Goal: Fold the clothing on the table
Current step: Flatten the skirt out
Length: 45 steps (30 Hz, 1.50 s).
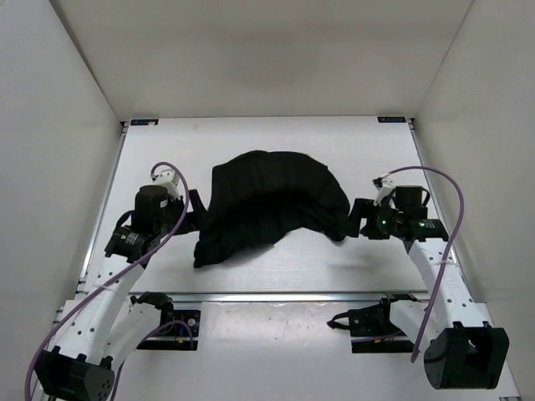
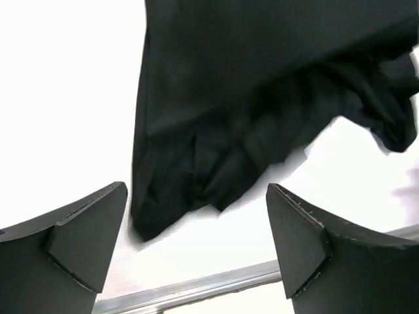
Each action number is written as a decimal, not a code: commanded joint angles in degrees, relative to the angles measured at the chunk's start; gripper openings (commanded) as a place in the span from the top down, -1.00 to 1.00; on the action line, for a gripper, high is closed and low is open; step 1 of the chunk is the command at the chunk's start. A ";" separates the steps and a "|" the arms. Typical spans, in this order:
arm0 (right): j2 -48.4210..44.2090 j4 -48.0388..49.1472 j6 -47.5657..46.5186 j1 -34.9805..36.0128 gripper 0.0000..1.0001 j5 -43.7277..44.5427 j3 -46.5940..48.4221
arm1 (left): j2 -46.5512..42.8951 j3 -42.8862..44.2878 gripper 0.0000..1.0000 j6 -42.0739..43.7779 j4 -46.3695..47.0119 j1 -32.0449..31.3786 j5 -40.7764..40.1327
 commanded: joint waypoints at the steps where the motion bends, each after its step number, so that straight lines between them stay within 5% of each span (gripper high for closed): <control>1: -2.15 3.72 1.50 -5.81 -0.49 -2.77 6.60 | -0.27 6.11 -0.97 -0.06 0.55 0.02 -1.40; 11: 21.63 16.99 0.72 -2.93 -0.55 -1.63 21.17 | 19.57 13.05 -0.98 4.00 14.70 5.20 -3.18; 25: 65.24 6.02 -6.32 -2.05 -0.55 -3.40 57.93 | 56.08 29.65 -0.97 2.32 24.55 8.19 8.86; 38: 77.39 5.04 -2.71 -0.55 -0.45 -7.87 68.58 | 72.69 43.81 -0.98 1.18 21.65 7.14 9.57; 40: 78.18 5.13 -1.93 -0.46 -0.45 -8.22 70.16 | 74.19 44.61 -0.87 1.71 21.03 6.79 8.78; 45: 78.80 5.04 -1.66 0.07 -0.44 -8.74 72.01 | 77.79 47.50 -0.11 1.71 18.93 6.78 10.18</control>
